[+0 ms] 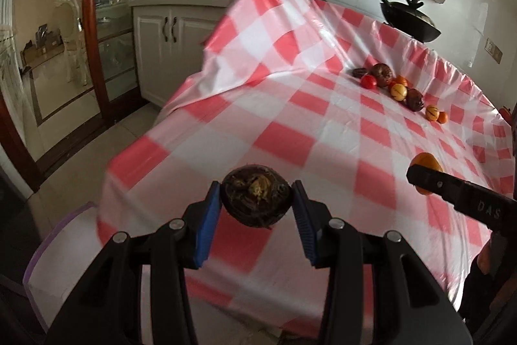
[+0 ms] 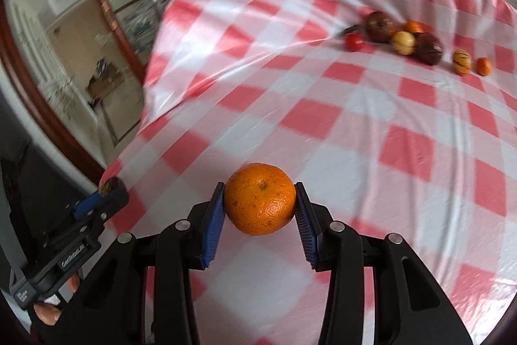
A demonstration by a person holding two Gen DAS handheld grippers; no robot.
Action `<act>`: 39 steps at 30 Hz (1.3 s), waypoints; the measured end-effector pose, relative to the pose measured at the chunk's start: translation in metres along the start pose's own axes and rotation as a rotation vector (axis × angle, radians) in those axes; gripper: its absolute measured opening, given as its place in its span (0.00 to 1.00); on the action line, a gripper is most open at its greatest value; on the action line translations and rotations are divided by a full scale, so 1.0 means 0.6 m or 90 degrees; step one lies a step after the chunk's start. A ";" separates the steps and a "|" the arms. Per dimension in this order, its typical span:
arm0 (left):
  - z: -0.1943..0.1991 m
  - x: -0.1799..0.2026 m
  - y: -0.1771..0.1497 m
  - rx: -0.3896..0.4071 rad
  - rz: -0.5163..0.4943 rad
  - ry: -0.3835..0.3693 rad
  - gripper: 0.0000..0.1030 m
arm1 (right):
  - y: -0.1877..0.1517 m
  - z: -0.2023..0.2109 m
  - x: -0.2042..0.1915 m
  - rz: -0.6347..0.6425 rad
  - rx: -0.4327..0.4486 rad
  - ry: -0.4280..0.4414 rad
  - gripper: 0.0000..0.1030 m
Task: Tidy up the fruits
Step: 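Carry the orange and dark fruit in both tools over the white box, then open both tools to drop the orange and dark fruit into the box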
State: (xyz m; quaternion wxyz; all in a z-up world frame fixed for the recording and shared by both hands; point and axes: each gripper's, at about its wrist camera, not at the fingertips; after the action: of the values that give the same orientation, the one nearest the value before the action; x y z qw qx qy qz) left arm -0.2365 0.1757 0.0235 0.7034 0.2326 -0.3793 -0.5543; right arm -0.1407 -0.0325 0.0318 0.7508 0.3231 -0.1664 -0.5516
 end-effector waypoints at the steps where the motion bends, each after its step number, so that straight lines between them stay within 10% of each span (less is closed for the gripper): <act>1: 0.006 -0.010 -0.008 -0.002 0.004 0.007 0.43 | -0.007 0.000 -0.016 0.016 -0.003 0.005 0.41; 24: 0.108 -0.238 -0.150 -0.023 0.145 0.137 0.43 | -0.156 0.032 -0.312 0.353 -0.006 0.144 0.41; 39: 0.005 -0.366 -0.261 -0.249 0.233 0.230 0.43 | -0.337 -0.171 -0.447 0.556 -0.270 0.110 0.41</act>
State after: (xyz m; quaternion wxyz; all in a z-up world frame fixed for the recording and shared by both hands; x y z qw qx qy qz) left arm -0.3549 0.3424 -0.1521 0.8789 0.1155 -0.1699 -0.4304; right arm -0.3142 0.2125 -0.1505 0.9721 0.1080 -0.1075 -0.1785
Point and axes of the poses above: each gripper's, at about its wrist camera, not at the fingertips, and z roughly against the way its jaws point, x to its right, y to its top, and after that the axes turned 11 degrees about -y, right-handed
